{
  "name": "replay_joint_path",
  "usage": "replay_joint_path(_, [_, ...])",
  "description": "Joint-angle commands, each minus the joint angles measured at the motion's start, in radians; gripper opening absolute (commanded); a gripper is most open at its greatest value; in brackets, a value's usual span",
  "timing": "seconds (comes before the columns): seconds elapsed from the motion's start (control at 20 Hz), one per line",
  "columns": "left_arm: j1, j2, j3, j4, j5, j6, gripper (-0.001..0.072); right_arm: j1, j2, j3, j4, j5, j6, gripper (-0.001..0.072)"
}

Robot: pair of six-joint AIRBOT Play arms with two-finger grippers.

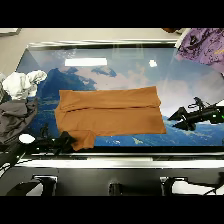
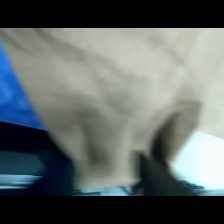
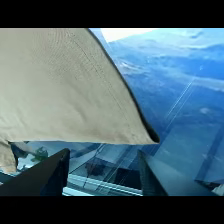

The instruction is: Fold the clothes and pants, and hang the long-sleeved shirts on hangers.

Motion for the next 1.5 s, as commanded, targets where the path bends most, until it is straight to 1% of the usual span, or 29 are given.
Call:
replay_joint_path(0.0, [-0.028, -0.018, 0.000, -0.029, 0.032, 0.000, 0.0024, -0.007, 0.011, 0.000, -0.016, 0.018, -0.011, 0.0477])
replay_joint_path(0.2, [-0.028, -0.008, 0.000, -0.028, 0.031, 0.003, 0.0020, -0.032, 0.013, -0.015, -0.069, -0.006, -0.011, 0.0479])
replay_joint_path(0.35, [-0.028, -0.008, 0.000, -0.028, 0.031, 0.003, 0.0019, -0.032, -0.011, -0.085, -0.070, -0.019, -0.031, 0.0481])
replay_joint_path(0.45, [-0.028, -0.008, 0.000, -0.028, 0.029, 0.003, 0.0019, -0.032, -0.018, -0.133, -0.068, -0.060, -0.044, 0.0481])
replay_joint_path(0.55, [-0.028, -0.008, 0.000, -0.028, 0.029, 0.003, 0.0019, -0.032, -0.024, -0.164, -0.021, -0.091, -0.084, 0.0481])
replay_joint_path(0.65, [-0.028, -0.008, 0.000, -0.028, 0.029, 0.002, 0.0020, -0.031, -0.025, -0.184, 0.019, -0.128, -0.101, 0.0481])
replay_joint_path(1.0, [-0.028, -0.008, 0.000, -0.029, 0.019, 0.002, 0.0019, -0.031, -0.031, -0.222, 0.064, -0.163, -0.138, 0.0472])
replay_joint_path(1.05, [-0.028, -0.008, 0.000, -0.029, 0.018, 0.002, 0.0020, -0.022, -0.032, -0.222, 0.073, -0.169, -0.149, 0.0374])
replay_joint_path(1.1, [-0.028, -0.008, 0.000, -0.029, 0.018, 0.002, 0.0020, 0.002, -0.032, -0.222, 0.064, -0.181, -0.153, 0.0324])
replay_joint_path(1.2, [-0.028, -0.008, 0.000, -0.029, 0.017, -0.001, 0.0020, 0.068, -0.032, -0.222, 0.032, -0.208, -0.141, 0.0295])
replay_joint_path(1.25, [-0.028, -0.008, 0.002, -0.028, 0.010, -0.001, 0.0019, 0.096, -0.032, -0.222, 0.017, -0.216, -0.135, 0.0148])
replay_joint_path(1.3, [-0.028, -0.007, 0.006, -0.028, -0.003, 0.002, 0.0019, 0.113, -0.032, -0.221, 0.016, -0.219, -0.134, 0.0027])
replay_joint_path(1.45, [-0.005, 0.014, 0.052, 0.039, -0.063, 0.002, 0.0018, 0.108, -0.011, -0.219, 0.024, -0.206, -0.126, 0.0028])
